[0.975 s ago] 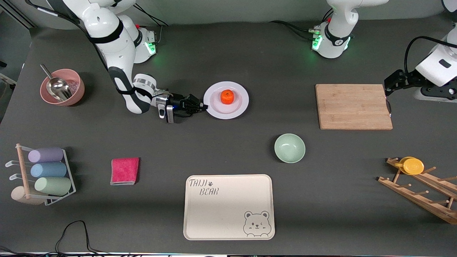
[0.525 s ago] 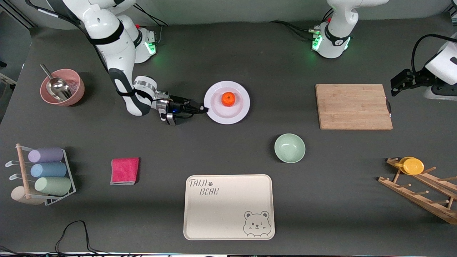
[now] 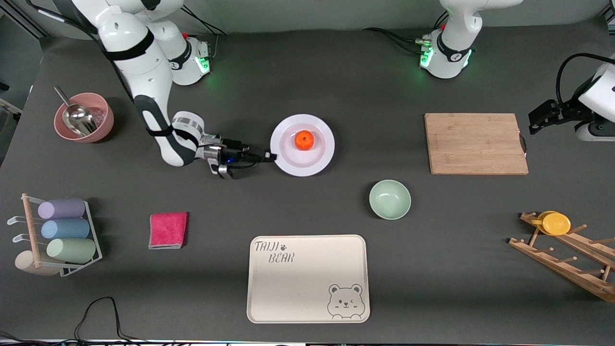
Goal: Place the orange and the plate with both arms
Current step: 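Carry the plate with the right gripper onto the bear tray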
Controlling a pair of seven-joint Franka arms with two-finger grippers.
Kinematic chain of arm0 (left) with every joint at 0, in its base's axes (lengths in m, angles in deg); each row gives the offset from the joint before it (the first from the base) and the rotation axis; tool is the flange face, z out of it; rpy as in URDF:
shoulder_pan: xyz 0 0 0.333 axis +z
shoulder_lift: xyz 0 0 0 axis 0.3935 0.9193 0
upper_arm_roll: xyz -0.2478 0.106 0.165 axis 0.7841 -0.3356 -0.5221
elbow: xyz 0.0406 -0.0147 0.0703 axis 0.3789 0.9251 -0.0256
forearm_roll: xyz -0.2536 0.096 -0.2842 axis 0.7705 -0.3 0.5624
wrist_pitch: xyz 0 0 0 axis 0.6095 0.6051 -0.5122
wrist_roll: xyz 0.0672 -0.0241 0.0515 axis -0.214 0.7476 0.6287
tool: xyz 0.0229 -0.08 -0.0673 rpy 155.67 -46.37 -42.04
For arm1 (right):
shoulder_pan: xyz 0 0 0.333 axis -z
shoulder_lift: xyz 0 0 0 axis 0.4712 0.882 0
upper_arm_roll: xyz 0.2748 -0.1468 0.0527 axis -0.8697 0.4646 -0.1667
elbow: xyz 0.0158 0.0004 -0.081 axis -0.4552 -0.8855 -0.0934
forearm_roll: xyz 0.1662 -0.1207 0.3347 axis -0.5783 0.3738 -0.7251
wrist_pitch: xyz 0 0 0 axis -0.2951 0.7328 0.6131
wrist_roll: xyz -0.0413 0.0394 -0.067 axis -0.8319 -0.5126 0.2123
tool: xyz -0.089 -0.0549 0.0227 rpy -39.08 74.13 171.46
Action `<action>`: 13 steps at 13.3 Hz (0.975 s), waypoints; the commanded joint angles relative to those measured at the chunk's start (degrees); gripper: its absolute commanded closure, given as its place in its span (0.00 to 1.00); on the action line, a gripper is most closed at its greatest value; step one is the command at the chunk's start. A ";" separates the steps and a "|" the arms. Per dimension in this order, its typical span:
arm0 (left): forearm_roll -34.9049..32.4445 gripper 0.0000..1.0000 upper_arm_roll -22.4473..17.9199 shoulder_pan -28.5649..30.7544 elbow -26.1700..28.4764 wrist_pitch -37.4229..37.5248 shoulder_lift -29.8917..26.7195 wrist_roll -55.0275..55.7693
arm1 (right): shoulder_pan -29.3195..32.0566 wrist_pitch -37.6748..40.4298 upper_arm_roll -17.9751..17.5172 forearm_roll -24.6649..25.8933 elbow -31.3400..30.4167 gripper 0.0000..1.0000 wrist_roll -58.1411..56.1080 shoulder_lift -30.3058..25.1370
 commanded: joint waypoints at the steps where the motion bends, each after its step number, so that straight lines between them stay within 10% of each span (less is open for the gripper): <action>1: 0.29 0.00 0.16 -0.07 -2.28 2.09 0.77 0.97 | 2.10 -1.02 -0.35 2.76 6.72 1.00 7.37 -1.83; 13: 0.82 0.00 0.33 0.02 -2.19 2.89 1.30 0.81 | 3.43 -10.58 4.31 8.47 55.48 1.00 35.86 19.68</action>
